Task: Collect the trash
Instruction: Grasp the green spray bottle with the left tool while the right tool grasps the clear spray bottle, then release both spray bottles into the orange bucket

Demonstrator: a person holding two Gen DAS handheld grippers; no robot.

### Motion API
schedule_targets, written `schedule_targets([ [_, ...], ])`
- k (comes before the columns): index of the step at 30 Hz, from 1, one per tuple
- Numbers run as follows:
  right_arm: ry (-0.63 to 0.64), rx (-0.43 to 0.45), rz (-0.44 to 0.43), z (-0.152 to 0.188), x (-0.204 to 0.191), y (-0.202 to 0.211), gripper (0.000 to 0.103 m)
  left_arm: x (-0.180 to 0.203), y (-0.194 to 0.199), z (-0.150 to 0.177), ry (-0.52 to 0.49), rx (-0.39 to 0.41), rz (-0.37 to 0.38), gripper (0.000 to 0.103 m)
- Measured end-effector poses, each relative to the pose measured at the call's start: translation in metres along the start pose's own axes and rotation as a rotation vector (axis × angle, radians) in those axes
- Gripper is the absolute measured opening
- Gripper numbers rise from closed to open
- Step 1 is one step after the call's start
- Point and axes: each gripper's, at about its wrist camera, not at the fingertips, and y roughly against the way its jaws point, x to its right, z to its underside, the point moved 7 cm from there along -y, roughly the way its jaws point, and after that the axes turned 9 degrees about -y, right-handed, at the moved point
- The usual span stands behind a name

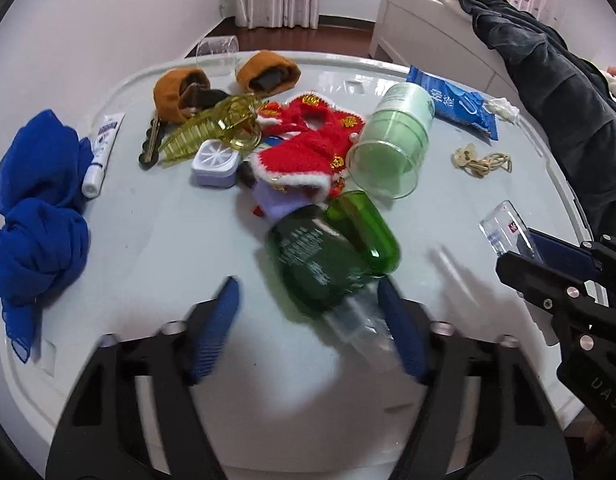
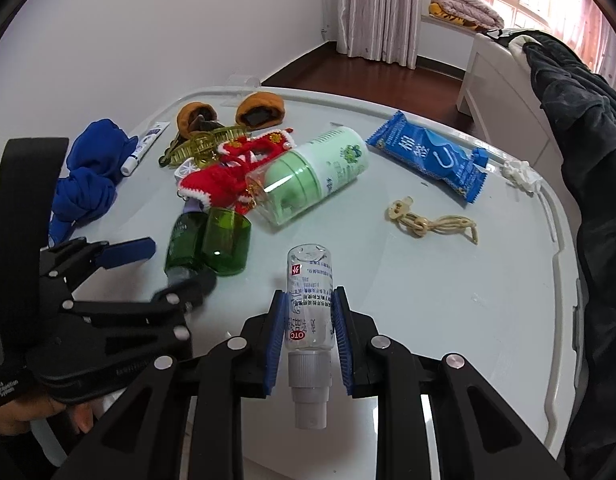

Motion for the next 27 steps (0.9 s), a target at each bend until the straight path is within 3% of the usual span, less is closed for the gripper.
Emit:
schedule_targets([
  [2,0.002,0.003,0.003,0.001,0.002,0.002,0.024,-0.002,0.000,0.001,-0.015,0.001,-0.010,0.040],
  [6,0.012,0.019,0.011,0.002,0.003,0.008,0.024,-0.005,0.004,0.005,-0.025,0.005,-0.014,0.037],
  [19,0.041,0.051,0.028,0.000,-0.001,0.020,0.024,-0.001,0.022,0.021,-0.061,0.009,0.002,0.037],
  [27,0.042,0.072,0.017,0.005,0.003,0.036,0.024,0.012,0.057,0.035,-0.110,0.046,0.021,0.037],
])
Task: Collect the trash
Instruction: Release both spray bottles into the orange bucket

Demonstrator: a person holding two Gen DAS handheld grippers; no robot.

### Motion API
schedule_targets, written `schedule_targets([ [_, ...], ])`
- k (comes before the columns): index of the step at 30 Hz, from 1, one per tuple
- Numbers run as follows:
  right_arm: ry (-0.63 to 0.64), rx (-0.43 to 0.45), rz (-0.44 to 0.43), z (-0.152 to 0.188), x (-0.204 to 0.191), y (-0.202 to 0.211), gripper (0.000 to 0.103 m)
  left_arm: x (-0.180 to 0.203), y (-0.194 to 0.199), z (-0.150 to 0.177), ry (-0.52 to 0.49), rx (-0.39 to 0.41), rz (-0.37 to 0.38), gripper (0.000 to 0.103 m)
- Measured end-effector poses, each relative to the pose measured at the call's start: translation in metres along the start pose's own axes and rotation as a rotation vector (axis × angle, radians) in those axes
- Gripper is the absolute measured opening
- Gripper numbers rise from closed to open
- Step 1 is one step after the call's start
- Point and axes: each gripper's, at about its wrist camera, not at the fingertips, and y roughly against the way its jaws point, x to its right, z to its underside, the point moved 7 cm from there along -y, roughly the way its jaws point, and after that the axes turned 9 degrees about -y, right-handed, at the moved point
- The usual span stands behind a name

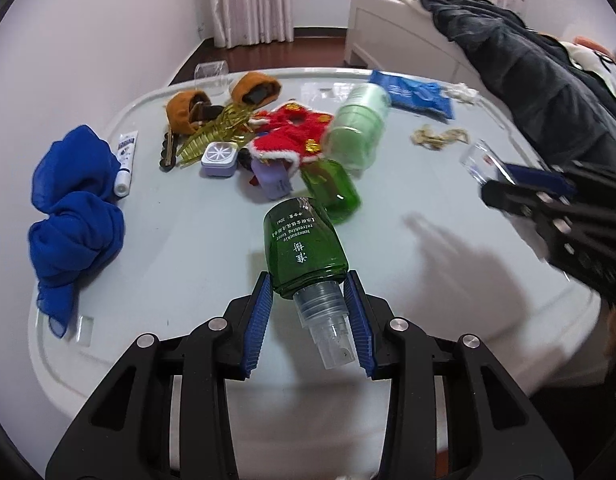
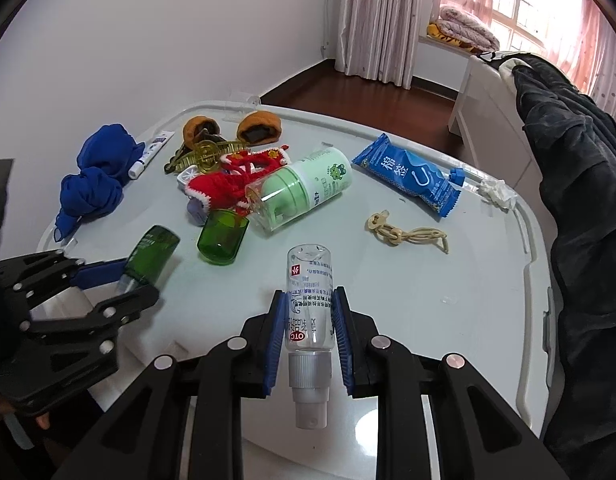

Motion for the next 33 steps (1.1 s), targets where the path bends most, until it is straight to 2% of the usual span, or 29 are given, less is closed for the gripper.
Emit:
schedule_targets([
  [7,0.011,0.004,-0.064,0.030,-0.011,0.033,0.024,0.034,0.035,0.053,-0.047,-0.046,0.098,0.037],
  [12,0.025,-0.025,-0.092,0.072,-0.025,0.058,0.024,0.064,0.047,0.108,-0.104,-0.153,0.194,0.036],
  [14,0.007,-0.067,-0.118,0.098,-0.033,0.060,0.024,0.075,0.048,0.128,-0.124,-0.194,0.224,0.036],
  [18,0.008,-0.205,-0.159,0.167,-0.057,0.056,0.024,0.090,0.045,0.159,-0.157,-0.270,0.270,0.036],
  [22,0.027,-0.328,-0.134,0.218,-0.068,0.042,0.024,0.092,0.037,0.182,-0.140,-0.353,0.289,0.036],
  [23,0.018,-0.355,-0.128,0.224,-0.066,0.038,0.030,0.090,0.036,0.184,-0.127,-0.365,0.286,0.037],
  [24,0.003,-0.372,-0.111,0.227,-0.061,0.034,0.045,0.088,0.035,0.186,-0.116,-0.381,0.286,0.040],
  [25,-0.008,-0.366,-0.099,0.226,-0.057,0.033,0.053,0.084,0.033,0.188,-0.109,-0.396,0.277,0.043],
  [26,-0.029,-0.350,-0.093,0.222,-0.052,0.034,0.061,0.080,0.033,0.188,-0.104,-0.399,0.266,0.050],
  [27,-0.048,-0.340,-0.102,0.218,-0.049,0.036,0.063,0.076,0.032,0.187,-0.089,-0.387,0.249,0.055],
  [30,-0.106,-0.292,-0.120,0.206,-0.040,0.041,0.071,0.069,0.032,0.183,-0.069,-0.375,0.236,0.058],
  [33,-0.117,-0.242,-0.121,0.192,-0.039,0.046,0.072,0.061,0.041,0.161,-0.065,-0.287,0.214,0.058],
])
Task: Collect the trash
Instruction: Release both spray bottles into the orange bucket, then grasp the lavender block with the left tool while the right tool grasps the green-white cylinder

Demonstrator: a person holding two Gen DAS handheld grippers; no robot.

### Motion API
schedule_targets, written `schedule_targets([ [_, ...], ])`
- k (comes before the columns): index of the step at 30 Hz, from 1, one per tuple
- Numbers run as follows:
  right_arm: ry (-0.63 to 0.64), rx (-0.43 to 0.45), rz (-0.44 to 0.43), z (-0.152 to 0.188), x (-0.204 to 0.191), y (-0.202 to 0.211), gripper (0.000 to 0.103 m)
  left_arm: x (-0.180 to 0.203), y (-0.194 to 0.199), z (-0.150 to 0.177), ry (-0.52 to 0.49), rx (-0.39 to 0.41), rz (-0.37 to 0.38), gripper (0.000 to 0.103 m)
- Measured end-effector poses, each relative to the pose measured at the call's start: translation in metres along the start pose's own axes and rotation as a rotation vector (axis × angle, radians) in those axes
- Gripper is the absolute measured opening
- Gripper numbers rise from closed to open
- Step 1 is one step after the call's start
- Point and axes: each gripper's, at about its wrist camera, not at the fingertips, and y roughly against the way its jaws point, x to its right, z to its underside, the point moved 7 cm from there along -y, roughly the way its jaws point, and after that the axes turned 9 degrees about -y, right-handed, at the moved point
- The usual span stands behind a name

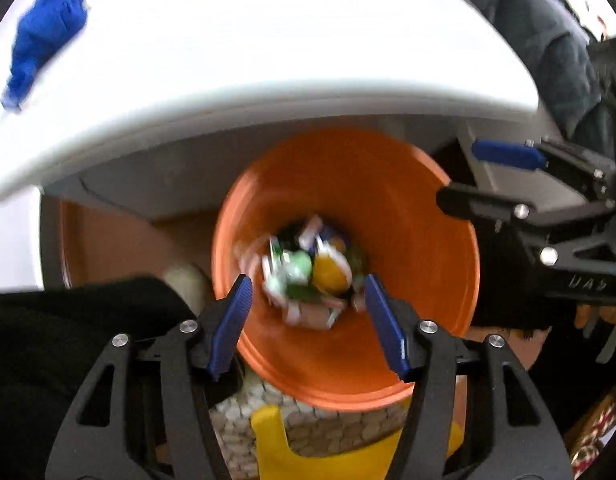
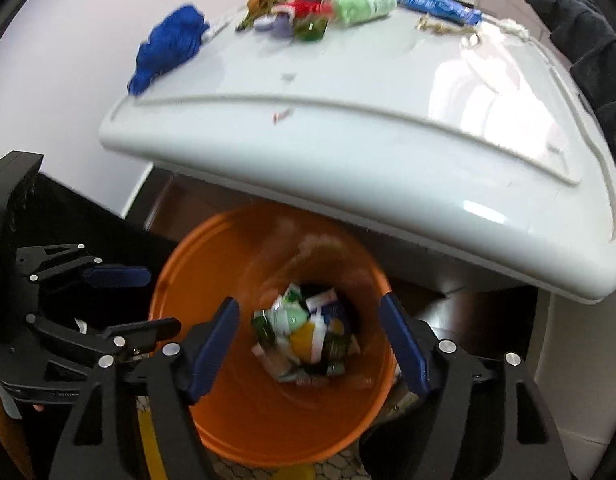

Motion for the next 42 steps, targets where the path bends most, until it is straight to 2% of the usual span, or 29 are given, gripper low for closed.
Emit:
schedule_targets([
  [1,0.005,0.021,-0.003,-0.007,-0.001,0.005,0.072,0.000,0.005,-0.005,-0.005,0.024,-0.010,0.058],
  [2,0.012,0.037,-0.004,-0.014,-0.001,0.010,0.072,-0.007,0.015,-0.020,-0.016,0.073,-0.032,0.058],
  [5,0.040,0.104,-0.006,-0.048,-0.008,0.031,0.076,-0.026,0.034,-0.061,-0.018,0.150,-0.088,0.061],
  [9,0.065,0.227,0.012,-0.105,-0.006,0.071,0.082,-0.068,0.049,-0.135,0.041,0.260,-0.162,0.062],
  [12,0.046,0.316,0.022,-0.152,-0.001,0.086,0.085,-0.103,0.042,-0.180,0.129,0.280,-0.176,0.062],
  [15,-0.033,0.382,-0.016,-0.169,0.018,0.085,0.085,-0.132,0.024,-0.213,0.223,0.247,-0.170,0.062],
  [17,-0.084,0.370,-0.038,-0.166,0.029,0.075,0.085,-0.141,0.010,-0.221,0.279,0.224,-0.151,0.062],
  [20,-0.150,0.295,-0.083,-0.163,0.036,0.052,0.084,-0.145,-0.007,-0.233,0.305,0.203,-0.144,0.062],
  [24,-0.086,0.318,-0.018,-0.160,0.029,0.054,0.084,-0.153,-0.028,-0.246,0.352,0.177,-0.171,0.062],
  [27,-0.030,0.334,-0.002,-0.159,0.020,0.057,0.084,-0.161,-0.029,-0.250,0.384,0.214,-0.218,0.061],
  [29,-0.022,0.326,-0.008,-0.157,0.018,0.056,0.084,-0.162,-0.029,-0.248,0.386,0.222,-0.223,0.051],
  [32,-0.030,0.321,-0.016,-0.156,0.020,0.056,0.085,-0.157,-0.027,-0.243,0.335,0.201,-0.244,0.049],
  [36,-0.032,0.343,-0.026,-0.157,0.018,0.063,0.084,-0.155,-0.025,-0.231,0.267,0.191,-0.281,0.021],
  [38,-0.024,0.355,-0.026,-0.158,0.016,0.066,0.084,-0.153,-0.019,-0.223,0.274,0.193,-0.245,0.021],
  [42,-0.017,0.357,-0.035,-0.159,0.013,0.066,0.085,-0.142,0.003,-0.204,0.227,0.219,-0.233,0.021],
])
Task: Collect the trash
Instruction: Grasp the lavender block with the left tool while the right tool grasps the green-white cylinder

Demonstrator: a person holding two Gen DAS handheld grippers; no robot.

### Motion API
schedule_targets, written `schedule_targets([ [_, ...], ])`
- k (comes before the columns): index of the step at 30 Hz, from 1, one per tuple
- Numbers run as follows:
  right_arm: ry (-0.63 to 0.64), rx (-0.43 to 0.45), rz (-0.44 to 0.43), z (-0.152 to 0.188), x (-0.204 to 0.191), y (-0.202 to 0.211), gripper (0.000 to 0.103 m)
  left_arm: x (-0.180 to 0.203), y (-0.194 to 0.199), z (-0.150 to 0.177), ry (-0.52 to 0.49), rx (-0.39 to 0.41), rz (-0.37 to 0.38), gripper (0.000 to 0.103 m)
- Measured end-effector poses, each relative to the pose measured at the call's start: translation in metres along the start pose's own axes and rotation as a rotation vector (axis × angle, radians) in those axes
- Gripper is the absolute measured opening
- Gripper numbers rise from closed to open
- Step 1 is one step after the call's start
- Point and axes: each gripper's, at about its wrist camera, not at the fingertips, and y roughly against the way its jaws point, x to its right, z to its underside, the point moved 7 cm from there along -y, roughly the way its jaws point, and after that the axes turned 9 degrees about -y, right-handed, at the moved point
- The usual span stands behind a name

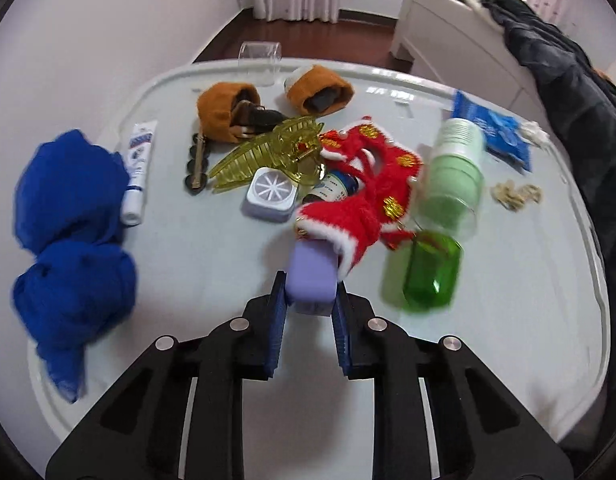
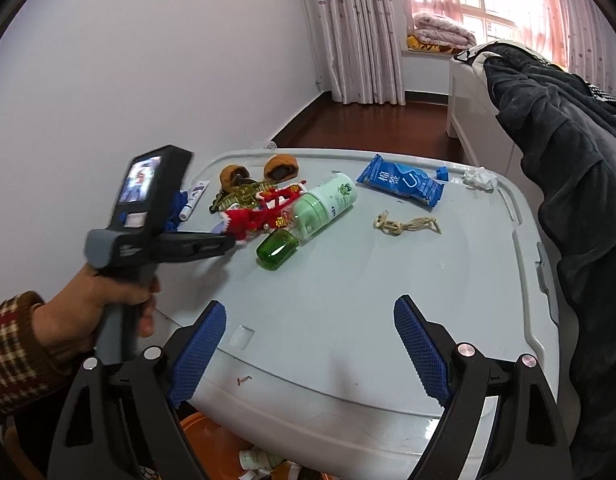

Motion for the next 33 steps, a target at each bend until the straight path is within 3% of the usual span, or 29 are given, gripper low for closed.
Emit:
schedule_targets([
  [13,0.027,0.005,0.012,0.002,-0.006,-0.002,0.084,0.008,0.044,0.048,-0.032,0.045,0.090,0.021],
  [20,0.033,0.007,0.005,-0.002,-0.011,-0.016,0.084,0.003,0.065,0.047,-0.027,0.109,0.096,0.021],
  [25,-0.006,-0.020,0.022,-0.021,-0.003,-0.051,0.084,0.004,0.061,0.047,-0.021,0.124,0.127,0.021],
  [28,-0.027,-0.023,0.083,-0.045,0.002,-0.083,0.084,0.010,0.061,0.046,-0.021,0.126,0.166,0.021],
  [33,-0.121,-0.072,0.232,-0.071,0.019,-0.141,0.083,0.014,0.070,0.042,-0.060,0.173,0.164,0.021],
])
